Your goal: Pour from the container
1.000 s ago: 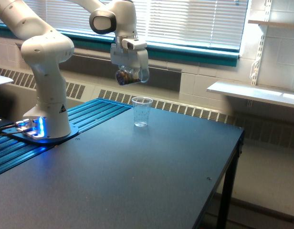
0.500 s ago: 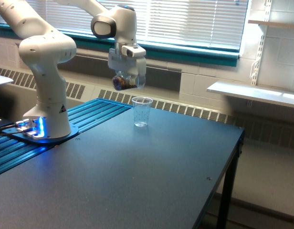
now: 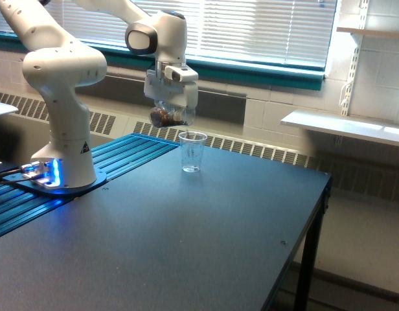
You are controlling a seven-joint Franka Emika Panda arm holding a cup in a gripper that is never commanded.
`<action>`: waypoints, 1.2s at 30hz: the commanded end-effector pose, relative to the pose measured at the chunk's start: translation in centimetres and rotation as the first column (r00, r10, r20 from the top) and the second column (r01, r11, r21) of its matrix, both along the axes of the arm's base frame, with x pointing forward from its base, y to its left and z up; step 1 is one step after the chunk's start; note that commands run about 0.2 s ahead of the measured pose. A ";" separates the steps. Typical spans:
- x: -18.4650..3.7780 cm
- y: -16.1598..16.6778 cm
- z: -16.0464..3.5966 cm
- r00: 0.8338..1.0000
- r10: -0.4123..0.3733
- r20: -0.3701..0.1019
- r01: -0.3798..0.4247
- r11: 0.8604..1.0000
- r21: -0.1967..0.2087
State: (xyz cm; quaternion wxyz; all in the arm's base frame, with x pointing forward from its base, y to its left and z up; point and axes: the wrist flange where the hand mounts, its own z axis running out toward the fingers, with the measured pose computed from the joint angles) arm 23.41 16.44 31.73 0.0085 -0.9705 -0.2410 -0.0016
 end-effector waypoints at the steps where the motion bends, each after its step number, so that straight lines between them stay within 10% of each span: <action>1: -0.4 -1.5 -0.9 0.999 0.046 -0.028 -0.047 0.999 -0.023; 36: -1.5 -1.0 -2.9 0.995 0.069 -0.074 -0.072 0.997 -0.038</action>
